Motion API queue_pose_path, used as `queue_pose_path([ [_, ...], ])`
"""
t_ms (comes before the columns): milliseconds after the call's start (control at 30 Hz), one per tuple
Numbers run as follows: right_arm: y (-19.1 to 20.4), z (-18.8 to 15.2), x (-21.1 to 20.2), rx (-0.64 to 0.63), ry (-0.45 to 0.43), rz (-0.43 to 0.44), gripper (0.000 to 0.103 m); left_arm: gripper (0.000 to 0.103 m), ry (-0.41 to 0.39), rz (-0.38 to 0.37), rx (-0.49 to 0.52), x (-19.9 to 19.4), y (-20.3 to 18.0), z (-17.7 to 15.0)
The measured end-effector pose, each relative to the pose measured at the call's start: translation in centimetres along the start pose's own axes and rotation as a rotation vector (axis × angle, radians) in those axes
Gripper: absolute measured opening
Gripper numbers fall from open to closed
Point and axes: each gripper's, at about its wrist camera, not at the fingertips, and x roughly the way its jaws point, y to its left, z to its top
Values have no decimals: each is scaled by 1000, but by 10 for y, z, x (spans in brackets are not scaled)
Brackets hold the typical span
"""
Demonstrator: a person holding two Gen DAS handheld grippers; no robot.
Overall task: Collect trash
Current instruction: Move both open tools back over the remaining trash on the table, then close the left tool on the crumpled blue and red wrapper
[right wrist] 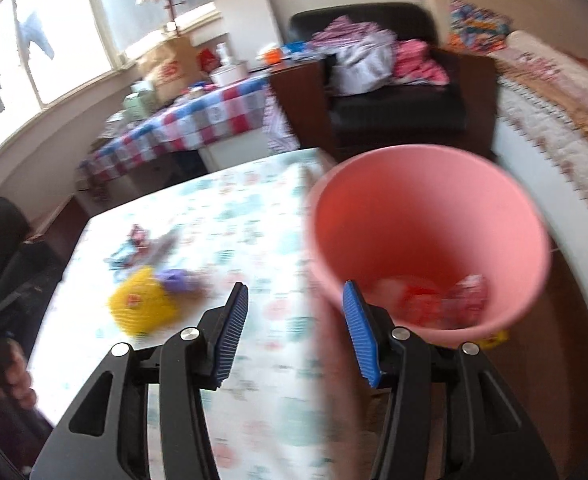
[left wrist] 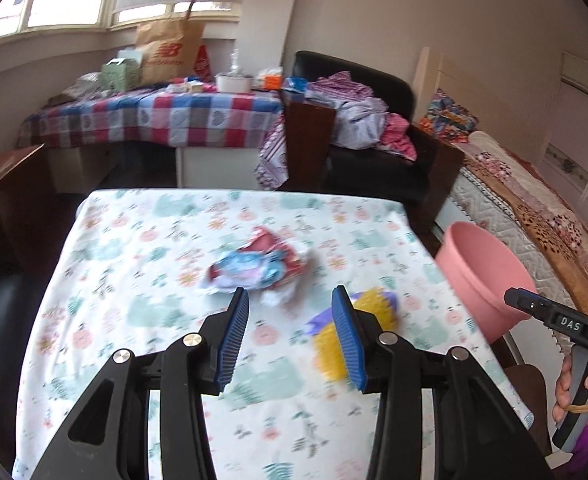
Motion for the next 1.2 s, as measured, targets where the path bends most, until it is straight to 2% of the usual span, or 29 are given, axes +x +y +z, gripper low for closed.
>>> queue_pose_path([
  [167, 44, -2, 23, -32, 72, 156, 50, 42, 6, 28, -39, 2, 27, -2],
  [300, 80, -8, 32, -121, 101, 183, 50, 42, 25, 17, -72, 13, 45, 6],
  [500, 98, -19, 36, -155, 143, 198, 50, 42, 77, -28, -119, 54, 55, 21],
  [667, 97, -21, 37, -146, 153, 173, 50, 42, 133, -8, -194, 93, 62, 25],
  [767, 94, -21, 39, -134, 157, 158, 50, 42, 181, 35, -185, 110, 63, 17],
  [867, 91, -22, 44, -123, 166, 153, 50, 43, 172, 57, -136, 112, 58, 9],
  [967, 91, -23, 50, -108, 181, 164, 50, 42, 166, 43, -160, 112, 62, 8],
  [1000, 91, -23, 53, -103, 186, 172, 50, 36, 164, 41, -165, 112, 63, 8],
  [1033, 93, -23, 54, -103, 187, 178, 50, 21, 165, 35, -171, 113, 64, 8],
  [1067, 95, -23, 54, -109, 186, 182, 50, 13, 167, 23, -176, 113, 65, 7],
  [1167, 99, -23, 53, -127, 179, 183, 50, 1, 167, 0, -170, 108, 68, 5],
  [1200, 99, -23, 53, -127, 179, 184, 50, 0, 165, -3, -166, 106, 67, 5],
])
